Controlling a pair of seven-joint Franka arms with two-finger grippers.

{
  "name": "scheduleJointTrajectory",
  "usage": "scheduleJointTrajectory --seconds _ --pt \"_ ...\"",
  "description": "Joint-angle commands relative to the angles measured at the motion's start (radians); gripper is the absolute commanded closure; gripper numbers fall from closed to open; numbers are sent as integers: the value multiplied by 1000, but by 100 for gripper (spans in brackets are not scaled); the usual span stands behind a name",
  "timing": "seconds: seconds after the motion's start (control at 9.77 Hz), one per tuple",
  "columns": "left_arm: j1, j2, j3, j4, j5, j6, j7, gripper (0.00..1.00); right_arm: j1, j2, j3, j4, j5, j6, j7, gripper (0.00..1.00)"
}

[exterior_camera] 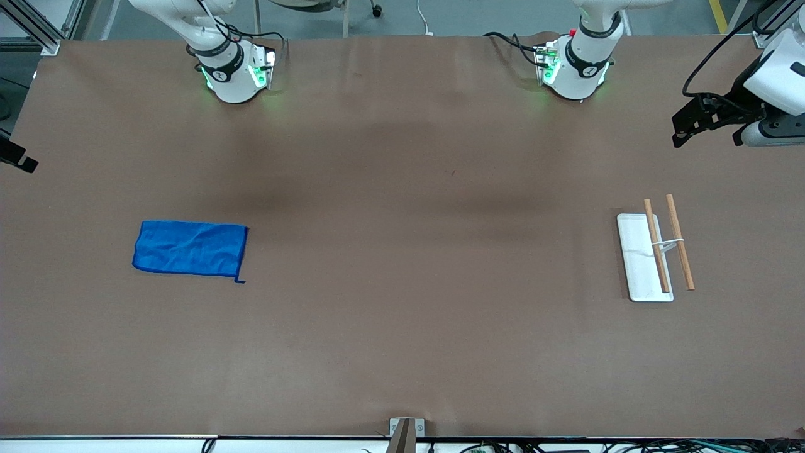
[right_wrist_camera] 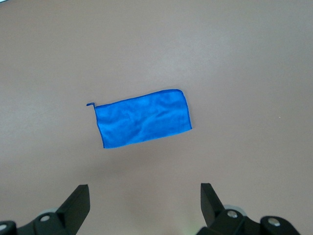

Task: Right arm passes towel to left arm to hang
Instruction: 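Lower the right gripper onto the blue towel's edge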

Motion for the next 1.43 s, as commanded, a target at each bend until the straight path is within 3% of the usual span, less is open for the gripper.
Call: scheduleJointTrajectory --seconds 0.0,0.31,0.61,1.13,1.33 --pt "-2 22 0 4 -3 -19 -6 0 8 -9 -10 -9 11 -3 -10 0" --pt "-2 24 2 22 -3 -20 -5 0 11 -9 -10 -18 11 -4 -11 0" --pt "6 24 3 21 -2 -20 42 0 23 1 -9 -161 -30 76 -16 0" --pt "-5 24 -9 21 -3 -23 20 0 54 167 -7 -488 -33 544 -16 0" --pt "-7 24 -10 22 -3 -31 20 0 68 243 -7 -617 -33 821 -17 0"
